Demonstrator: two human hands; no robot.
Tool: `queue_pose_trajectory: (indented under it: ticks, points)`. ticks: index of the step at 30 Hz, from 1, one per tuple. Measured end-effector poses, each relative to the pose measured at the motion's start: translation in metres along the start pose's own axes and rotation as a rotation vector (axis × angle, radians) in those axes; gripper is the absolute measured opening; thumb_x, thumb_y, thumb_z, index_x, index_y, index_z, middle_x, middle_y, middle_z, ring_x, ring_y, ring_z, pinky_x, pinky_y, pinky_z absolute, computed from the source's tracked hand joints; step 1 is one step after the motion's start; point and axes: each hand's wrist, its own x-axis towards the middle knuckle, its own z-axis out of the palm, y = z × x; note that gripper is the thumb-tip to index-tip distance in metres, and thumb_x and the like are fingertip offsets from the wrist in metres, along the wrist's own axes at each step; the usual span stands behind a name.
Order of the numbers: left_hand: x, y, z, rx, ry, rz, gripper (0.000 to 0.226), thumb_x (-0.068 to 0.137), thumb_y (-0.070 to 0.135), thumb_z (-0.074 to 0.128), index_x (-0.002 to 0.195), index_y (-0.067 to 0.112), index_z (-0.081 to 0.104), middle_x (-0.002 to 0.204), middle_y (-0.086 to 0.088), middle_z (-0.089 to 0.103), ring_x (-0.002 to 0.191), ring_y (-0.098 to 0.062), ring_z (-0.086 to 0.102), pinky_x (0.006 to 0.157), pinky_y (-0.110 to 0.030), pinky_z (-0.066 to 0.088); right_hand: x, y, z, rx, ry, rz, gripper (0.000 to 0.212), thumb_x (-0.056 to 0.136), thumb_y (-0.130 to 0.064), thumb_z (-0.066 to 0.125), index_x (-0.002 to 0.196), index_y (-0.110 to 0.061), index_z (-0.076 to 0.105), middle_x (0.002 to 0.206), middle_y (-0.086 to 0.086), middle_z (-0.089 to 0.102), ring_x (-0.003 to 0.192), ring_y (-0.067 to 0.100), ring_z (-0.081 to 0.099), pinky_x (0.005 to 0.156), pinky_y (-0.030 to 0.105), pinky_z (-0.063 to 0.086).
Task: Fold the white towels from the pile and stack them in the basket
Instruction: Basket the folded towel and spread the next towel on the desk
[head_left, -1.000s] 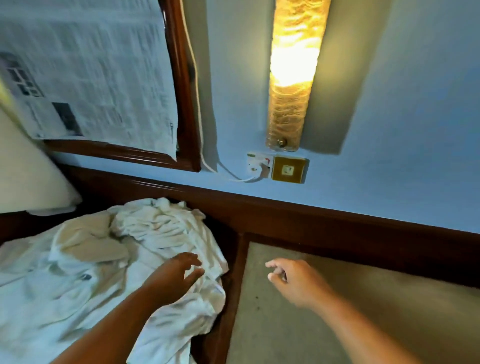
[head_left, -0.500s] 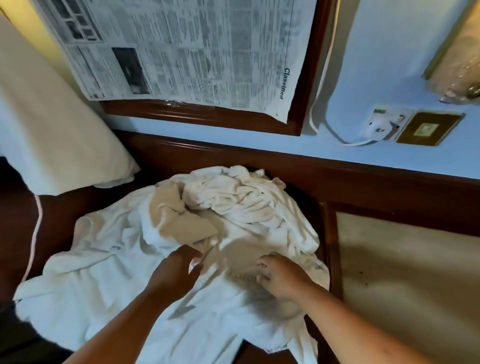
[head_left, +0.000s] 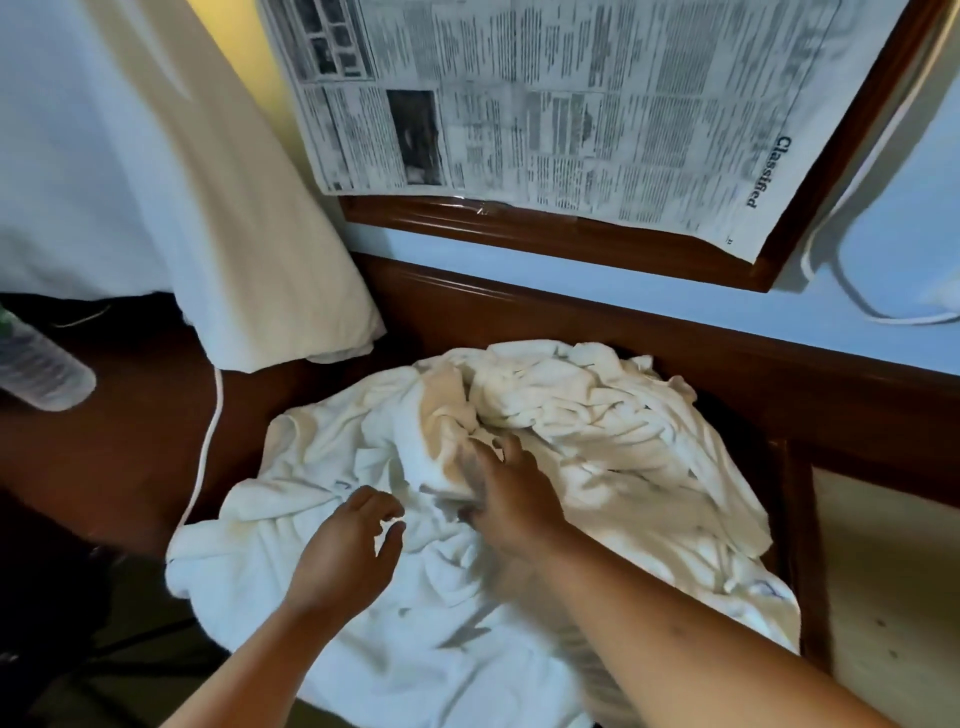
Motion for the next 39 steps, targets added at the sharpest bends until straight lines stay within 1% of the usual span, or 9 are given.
queue_pose_trajectory:
  ticks: [6,11,15,18,22,28,30,33,39]
  points:
    - [-0.001,-0.017,-0.018,0.011,0.043,-0.033,0.030,0.088,0.023,0.073,0.115,0.030,0.062,0.110,0.020,0.056,0.087,-0.003,0.064,0.063,-0.015,0.046,0.008,-0.016,-0.006,0.155,0.188,-0.116,0.012,0.098,-0.025,0.045,0.105,-0.027,0.055,0.099,-0.006,0.059,0.093,0.018,0.054,0.074,0.026,0.039]
    - [0.024,0.030,-0.018,0.055,0.099,0.032,0.076,0.087,0.040,0.069,0.152,0.024,0.033,0.153,0.002,0.040,0.136,-0.023,0.044,0.110,-0.042,0.043,-0.022,-0.015,-0.088,0.419,0.307,-0.158,0.027,0.105,-0.028,0.043,0.130,-0.023,0.054,0.113,-0.015,0.059,0.103,0.003,0.055,0.083,0.021,0.039]
    - [0.055,0.118,-0.024,-0.006,0.134,0.094,0.089,0.083,0.069,0.048,0.157,0.025,0.024,0.162,0.003,0.031,0.146,-0.024,0.032,0.120,-0.047,0.029,-0.063,-0.008,-0.196,0.345,0.471,-0.311,0.018,0.105,-0.022,0.046,0.118,-0.018,0.058,0.093,-0.019,0.059,0.084,-0.005,0.055,0.072,0.010,0.037]
    - [0.067,0.203,-0.038,-0.038,0.206,0.190,0.079,0.084,0.060,0.065,0.150,0.032,0.033,0.150,0.009,0.043,0.137,-0.022,0.037,0.111,-0.047,0.031,-0.117,0.007,-0.289,0.254,0.687,-0.349,0.014,0.102,-0.022,0.048,0.104,-0.015,0.060,0.074,-0.008,0.055,0.065,0.002,0.050,0.059,0.018,0.035]
    - [0.056,0.324,-0.059,-0.068,0.341,0.457,0.034,0.090,0.033,0.065,0.120,0.019,0.058,0.100,-0.005,0.069,0.096,-0.036,0.063,0.082,-0.045,0.041,-0.221,0.045,-0.395,0.119,0.959,-0.280,0.019,0.098,-0.028,0.047,0.104,-0.016,0.060,0.074,-0.006,0.057,0.066,0.010,0.049,0.063,0.024,0.035]
    - [-0.033,0.572,-0.091,-0.496,0.220,0.722,0.023,0.097,0.036,0.060,0.104,0.014,0.065,0.099,-0.009,0.072,0.096,-0.030,0.064,0.073,-0.032,0.041,-0.428,0.158,-0.469,-0.235,1.332,0.257,0.034,0.090,-0.020,0.062,0.123,-0.019,0.053,0.117,0.007,0.051,0.102,0.029,0.059,0.083,0.038,0.049]
    - [-0.061,0.641,-0.090,-0.564,0.168,0.748,0.031,0.094,0.041,0.061,0.092,0.010,0.066,0.094,-0.015,0.071,0.094,-0.035,0.065,0.072,-0.037,0.045,-0.486,0.175,-0.453,-0.333,1.342,0.198,0.040,0.087,-0.022,0.066,0.124,-0.017,0.052,0.117,0.006,0.049,0.099,0.026,0.060,0.082,0.045,0.053]
    - [-0.098,0.728,-0.075,-0.651,0.007,0.683,0.035,0.092,0.041,0.062,0.087,0.007,0.068,0.091,-0.020,0.071,0.092,-0.037,0.067,0.069,-0.037,0.046,-0.555,0.184,-0.420,-0.284,1.229,0.074,0.043,0.089,-0.044,0.061,0.123,-0.020,0.052,0.105,-0.006,0.053,0.091,0.010,0.058,0.080,0.030,0.051]
    - [-0.152,0.836,-0.044,-0.787,-0.184,0.608,0.038,0.093,0.040,0.059,0.089,0.004,0.071,0.079,-0.009,0.066,0.083,-0.033,0.066,0.068,-0.035,0.049,-0.638,0.215,-0.402,-0.151,1.106,0.208,0.087,0.077,-0.069,0.068,0.147,-0.034,0.032,0.131,-0.018,0.043,0.117,-0.004,0.049,0.096,0.013,0.040]
